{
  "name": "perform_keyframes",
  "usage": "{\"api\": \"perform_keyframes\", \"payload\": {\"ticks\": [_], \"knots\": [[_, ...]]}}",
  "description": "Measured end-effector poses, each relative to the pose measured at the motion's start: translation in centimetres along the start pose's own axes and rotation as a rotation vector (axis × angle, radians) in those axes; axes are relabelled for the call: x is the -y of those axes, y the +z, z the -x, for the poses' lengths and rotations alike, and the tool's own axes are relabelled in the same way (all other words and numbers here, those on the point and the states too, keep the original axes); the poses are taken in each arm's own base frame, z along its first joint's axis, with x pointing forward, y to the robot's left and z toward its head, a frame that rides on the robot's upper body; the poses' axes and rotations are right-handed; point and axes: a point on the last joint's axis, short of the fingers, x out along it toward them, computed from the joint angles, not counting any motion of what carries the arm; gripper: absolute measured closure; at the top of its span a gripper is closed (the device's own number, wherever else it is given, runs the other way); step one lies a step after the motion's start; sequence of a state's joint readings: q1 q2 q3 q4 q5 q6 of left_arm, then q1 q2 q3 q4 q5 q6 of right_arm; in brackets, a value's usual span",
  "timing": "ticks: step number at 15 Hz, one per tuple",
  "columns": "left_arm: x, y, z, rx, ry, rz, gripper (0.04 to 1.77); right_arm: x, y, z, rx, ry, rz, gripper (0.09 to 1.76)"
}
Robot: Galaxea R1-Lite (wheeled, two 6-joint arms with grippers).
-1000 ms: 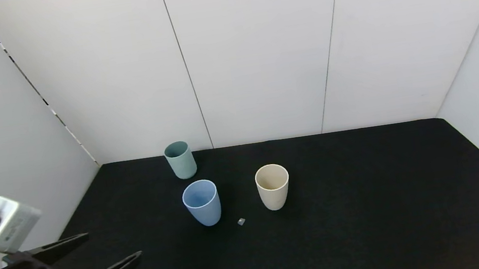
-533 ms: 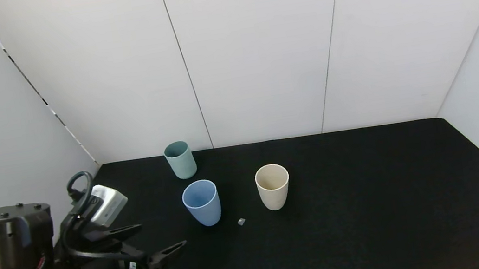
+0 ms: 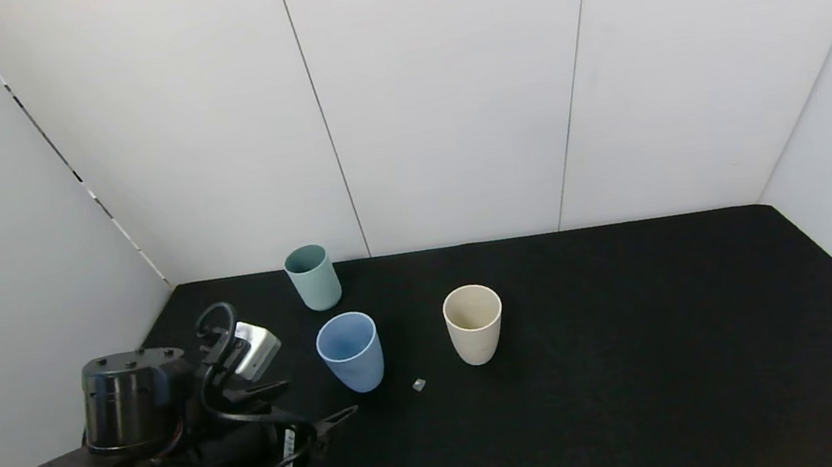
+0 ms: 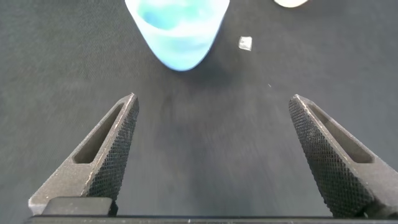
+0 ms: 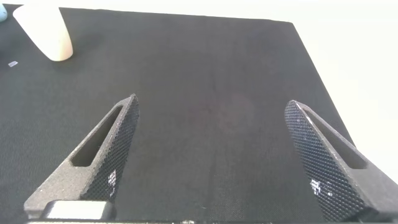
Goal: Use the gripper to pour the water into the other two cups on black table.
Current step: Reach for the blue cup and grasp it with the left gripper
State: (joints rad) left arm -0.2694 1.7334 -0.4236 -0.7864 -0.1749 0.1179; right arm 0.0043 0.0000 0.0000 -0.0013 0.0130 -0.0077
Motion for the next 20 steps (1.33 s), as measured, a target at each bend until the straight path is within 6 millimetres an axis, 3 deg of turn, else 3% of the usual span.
{"api": "perform_keyframes", "payload": {"ticks": [9, 20], "knots": [[-0.7, -0.8, -4.3, 0.064, 0.007, -0.007, 0.09, 0.0, 0.0, 0.0, 0.000, 0.000, 0.000, 0.14], [-2.2, 0.7, -8.2, 0.154, 0.049, -0.005, 0.09, 0.0, 0.0, 0.0, 0.000, 0.000, 0.000, 0.14]]}}
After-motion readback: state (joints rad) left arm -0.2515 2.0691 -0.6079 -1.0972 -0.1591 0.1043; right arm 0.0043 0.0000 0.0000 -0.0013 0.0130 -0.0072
